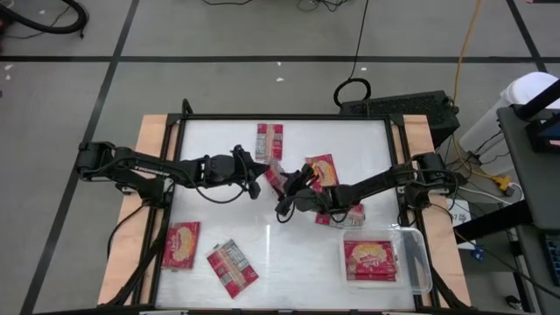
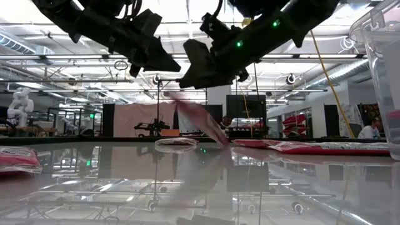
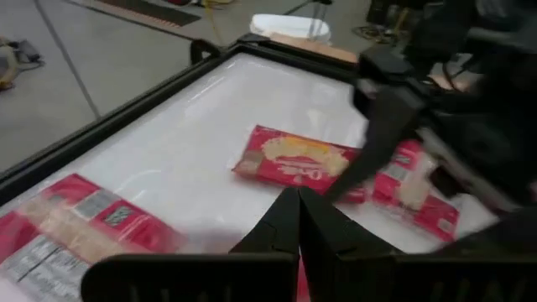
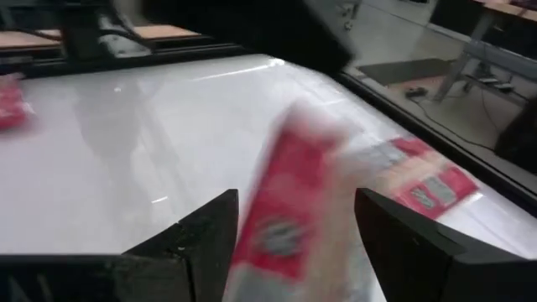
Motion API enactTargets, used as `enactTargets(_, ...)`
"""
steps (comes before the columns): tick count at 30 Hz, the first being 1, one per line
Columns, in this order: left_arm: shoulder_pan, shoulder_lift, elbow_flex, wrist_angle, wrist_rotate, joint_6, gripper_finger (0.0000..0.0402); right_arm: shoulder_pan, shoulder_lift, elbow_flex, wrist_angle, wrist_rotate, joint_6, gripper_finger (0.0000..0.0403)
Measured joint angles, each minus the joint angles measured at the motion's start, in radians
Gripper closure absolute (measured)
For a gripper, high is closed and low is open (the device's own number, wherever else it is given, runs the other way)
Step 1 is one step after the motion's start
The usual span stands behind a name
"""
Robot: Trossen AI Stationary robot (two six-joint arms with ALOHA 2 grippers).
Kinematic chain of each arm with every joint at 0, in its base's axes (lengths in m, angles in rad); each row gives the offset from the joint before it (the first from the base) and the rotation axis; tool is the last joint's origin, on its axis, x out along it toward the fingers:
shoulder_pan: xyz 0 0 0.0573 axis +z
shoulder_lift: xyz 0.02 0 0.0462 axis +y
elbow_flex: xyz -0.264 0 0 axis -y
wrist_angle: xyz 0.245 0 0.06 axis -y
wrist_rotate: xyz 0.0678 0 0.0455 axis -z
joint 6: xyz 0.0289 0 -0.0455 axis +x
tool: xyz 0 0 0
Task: Sort popcorn bags into baskets
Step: Put the red popcorn pack into the transparent bin
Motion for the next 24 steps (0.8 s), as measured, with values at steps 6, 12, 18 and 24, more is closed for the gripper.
enactTargets(6,-0.016,0.000,0.000,-0.011,0.022,0.000,0.0401,-0.016,0.000,0.000,-0.083,0.069,0.071,0.0189)
enactTargets(12,-0.043,0.000,0.000,-0.161,0.076,0.097,0.0387,-0.022,0.000,0.000,-0.100,-0.087,0.042,0.0212)
enactTargets(18,-0.041,0.016,0.000,-0.460,0.062,0.120,0.0340,-0.022,0.000,0.000,-0.172,-0.297,-0.058,0.0222)
enactTargets(24,-0.015,0.116,0.000,-0.395,0.059,0.099,0.0239,-0.059,0.000,0.000,-0.212,-0.428,-0.103,0.0222)
